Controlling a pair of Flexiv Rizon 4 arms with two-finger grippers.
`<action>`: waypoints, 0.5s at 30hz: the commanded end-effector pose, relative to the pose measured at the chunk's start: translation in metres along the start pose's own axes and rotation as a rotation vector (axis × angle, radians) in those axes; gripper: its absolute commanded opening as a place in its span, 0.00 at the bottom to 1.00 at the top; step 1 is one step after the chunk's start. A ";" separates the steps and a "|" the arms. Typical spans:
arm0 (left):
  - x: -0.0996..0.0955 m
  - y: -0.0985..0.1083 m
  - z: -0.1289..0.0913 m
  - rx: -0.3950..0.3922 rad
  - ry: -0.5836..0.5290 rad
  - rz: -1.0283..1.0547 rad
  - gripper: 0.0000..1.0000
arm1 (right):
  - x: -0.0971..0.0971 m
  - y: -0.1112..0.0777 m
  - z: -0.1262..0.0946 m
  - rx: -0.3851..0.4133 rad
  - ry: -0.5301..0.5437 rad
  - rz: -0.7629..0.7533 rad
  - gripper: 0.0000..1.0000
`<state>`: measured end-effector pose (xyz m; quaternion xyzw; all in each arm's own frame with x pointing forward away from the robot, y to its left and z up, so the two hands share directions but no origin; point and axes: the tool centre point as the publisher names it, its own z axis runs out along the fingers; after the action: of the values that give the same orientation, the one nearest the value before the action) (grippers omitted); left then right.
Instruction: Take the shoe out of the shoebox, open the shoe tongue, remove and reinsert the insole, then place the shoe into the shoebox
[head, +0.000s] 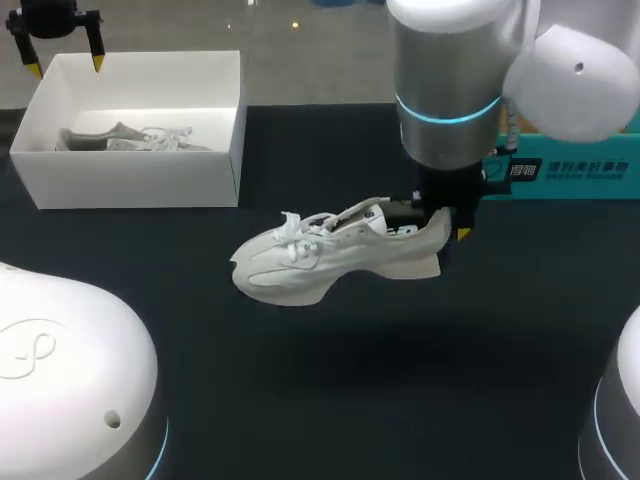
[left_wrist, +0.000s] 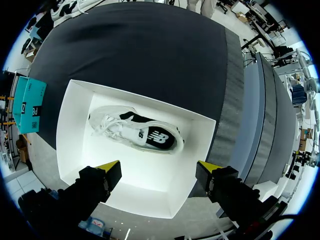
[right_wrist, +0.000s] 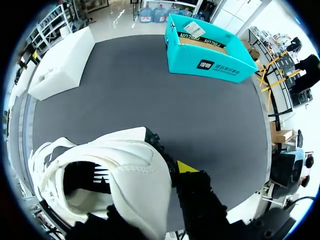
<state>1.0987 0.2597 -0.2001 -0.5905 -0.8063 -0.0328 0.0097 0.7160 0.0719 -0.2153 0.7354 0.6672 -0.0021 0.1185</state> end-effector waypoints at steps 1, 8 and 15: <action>0.000 0.000 0.000 -0.001 0.001 0.001 1.00 | -0.002 -0.013 0.005 -0.005 0.006 0.019 0.00; 0.000 0.000 0.000 -0.001 0.001 0.001 1.00 | -0.004 -0.020 0.007 0.022 -0.022 0.037 0.00; 0.000 0.000 0.000 -0.001 0.001 0.001 1.00 | -0.004 -0.020 0.007 0.022 -0.022 0.037 0.00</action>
<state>1.0987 0.2597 -0.2001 -0.5906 -0.8063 -0.0328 0.0097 0.6963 0.0678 -0.2249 0.7482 0.6525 -0.0157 0.1189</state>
